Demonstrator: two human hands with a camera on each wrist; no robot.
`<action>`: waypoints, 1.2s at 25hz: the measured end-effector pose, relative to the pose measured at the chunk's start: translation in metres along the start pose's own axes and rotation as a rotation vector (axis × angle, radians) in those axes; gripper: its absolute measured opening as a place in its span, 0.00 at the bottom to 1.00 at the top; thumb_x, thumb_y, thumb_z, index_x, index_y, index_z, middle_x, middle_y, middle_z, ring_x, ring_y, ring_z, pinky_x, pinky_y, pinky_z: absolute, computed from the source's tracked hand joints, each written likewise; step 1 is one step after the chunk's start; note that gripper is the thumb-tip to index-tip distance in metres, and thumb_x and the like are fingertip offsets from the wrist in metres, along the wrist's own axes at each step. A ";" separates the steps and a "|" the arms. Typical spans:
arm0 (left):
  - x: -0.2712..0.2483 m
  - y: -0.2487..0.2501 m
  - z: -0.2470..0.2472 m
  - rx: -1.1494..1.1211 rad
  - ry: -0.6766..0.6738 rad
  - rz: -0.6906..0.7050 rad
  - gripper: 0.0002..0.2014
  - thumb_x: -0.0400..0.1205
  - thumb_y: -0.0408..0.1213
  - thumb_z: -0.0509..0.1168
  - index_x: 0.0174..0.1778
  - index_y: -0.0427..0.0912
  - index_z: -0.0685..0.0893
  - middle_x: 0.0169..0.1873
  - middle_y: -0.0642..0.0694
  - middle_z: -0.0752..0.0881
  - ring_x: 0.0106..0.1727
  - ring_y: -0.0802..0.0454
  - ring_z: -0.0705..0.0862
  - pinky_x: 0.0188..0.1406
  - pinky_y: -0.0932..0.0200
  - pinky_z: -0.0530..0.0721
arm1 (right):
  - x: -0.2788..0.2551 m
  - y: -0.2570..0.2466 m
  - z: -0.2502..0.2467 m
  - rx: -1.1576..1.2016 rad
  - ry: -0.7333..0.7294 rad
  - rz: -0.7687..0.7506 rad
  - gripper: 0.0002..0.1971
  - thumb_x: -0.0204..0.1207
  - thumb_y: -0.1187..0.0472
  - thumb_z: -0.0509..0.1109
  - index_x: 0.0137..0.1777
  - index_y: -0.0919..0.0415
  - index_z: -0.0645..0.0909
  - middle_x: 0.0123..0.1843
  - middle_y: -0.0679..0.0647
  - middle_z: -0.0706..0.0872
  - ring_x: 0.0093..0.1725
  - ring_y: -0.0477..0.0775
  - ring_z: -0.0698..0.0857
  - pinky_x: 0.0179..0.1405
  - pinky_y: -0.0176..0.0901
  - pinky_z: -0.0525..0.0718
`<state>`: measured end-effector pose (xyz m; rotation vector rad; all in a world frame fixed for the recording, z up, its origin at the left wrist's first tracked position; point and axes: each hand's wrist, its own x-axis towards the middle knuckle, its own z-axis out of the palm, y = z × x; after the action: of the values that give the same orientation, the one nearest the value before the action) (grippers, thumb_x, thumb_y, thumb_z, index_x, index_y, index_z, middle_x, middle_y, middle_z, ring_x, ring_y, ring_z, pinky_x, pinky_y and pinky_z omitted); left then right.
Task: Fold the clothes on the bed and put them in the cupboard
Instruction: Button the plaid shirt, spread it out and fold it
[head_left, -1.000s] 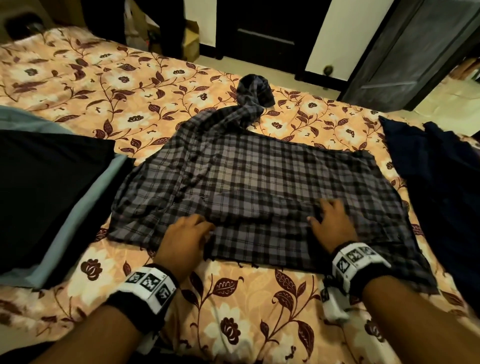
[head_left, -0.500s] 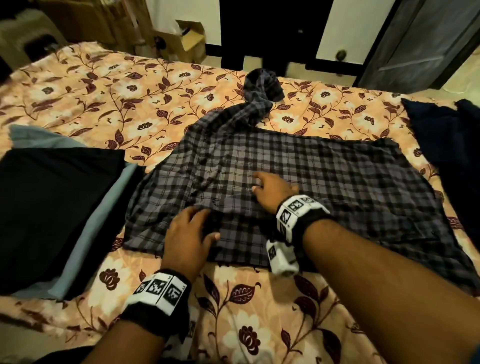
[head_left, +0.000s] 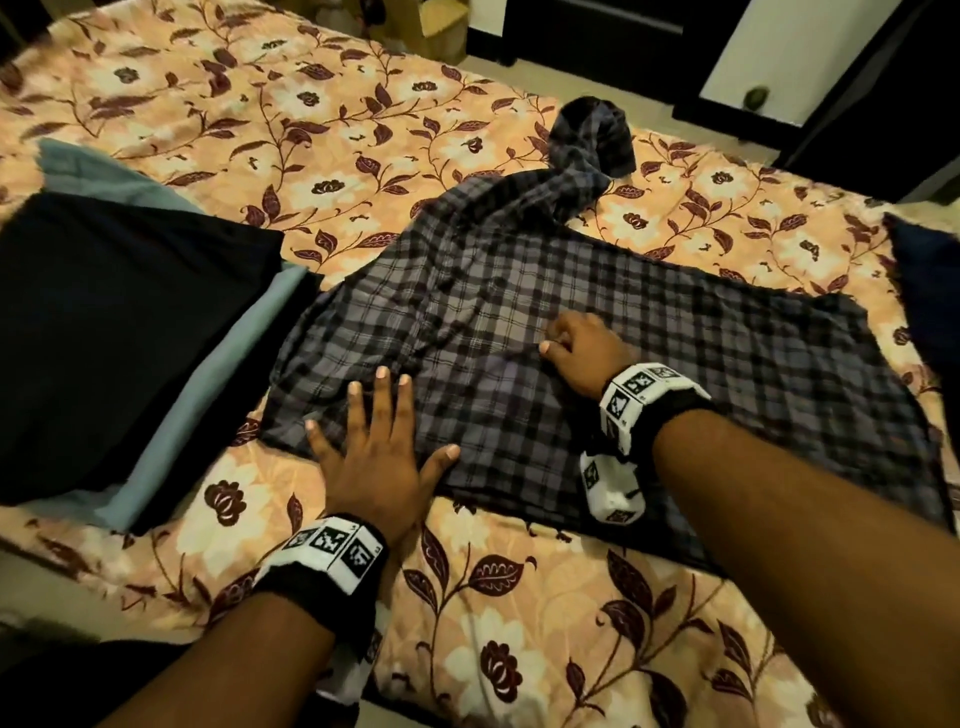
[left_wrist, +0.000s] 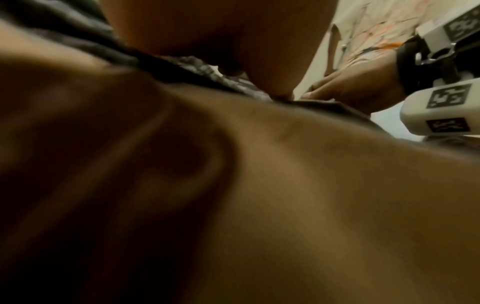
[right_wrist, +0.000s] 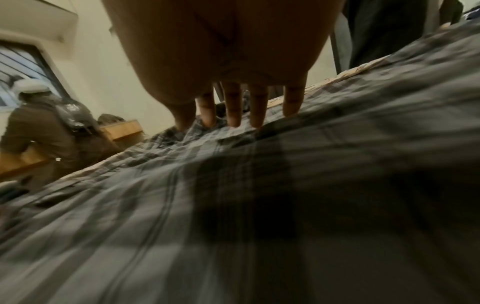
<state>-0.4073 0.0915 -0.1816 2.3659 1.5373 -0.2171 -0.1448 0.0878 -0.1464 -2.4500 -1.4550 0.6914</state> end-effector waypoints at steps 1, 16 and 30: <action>-0.003 0.007 -0.004 0.007 0.042 0.025 0.41 0.79 0.73 0.34 0.82 0.54 0.30 0.77 0.54 0.23 0.82 0.44 0.26 0.73 0.26 0.27 | -0.016 0.007 0.002 0.023 0.082 0.021 0.15 0.83 0.48 0.61 0.64 0.53 0.75 0.64 0.56 0.75 0.63 0.63 0.77 0.63 0.60 0.76; -0.049 0.134 -0.007 0.159 -0.137 0.395 0.48 0.71 0.79 0.32 0.86 0.57 0.43 0.85 0.51 0.36 0.85 0.41 0.35 0.71 0.29 0.23 | -0.220 0.206 -0.052 -0.330 -0.100 0.412 0.46 0.56 0.17 0.24 0.75 0.33 0.24 0.78 0.40 0.26 0.83 0.61 0.35 0.75 0.73 0.33; -0.005 0.067 0.008 0.104 -0.219 0.182 0.35 0.78 0.75 0.39 0.79 0.74 0.32 0.79 0.62 0.26 0.82 0.49 0.29 0.75 0.26 0.29 | -0.179 0.166 0.010 -0.286 -0.240 0.368 0.36 0.78 0.30 0.40 0.76 0.33 0.21 0.77 0.41 0.17 0.82 0.57 0.29 0.75 0.79 0.39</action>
<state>-0.3481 0.0588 -0.1760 2.4491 1.2311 -0.5059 -0.0940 -0.1494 -0.1713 -2.9906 -1.2614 0.9325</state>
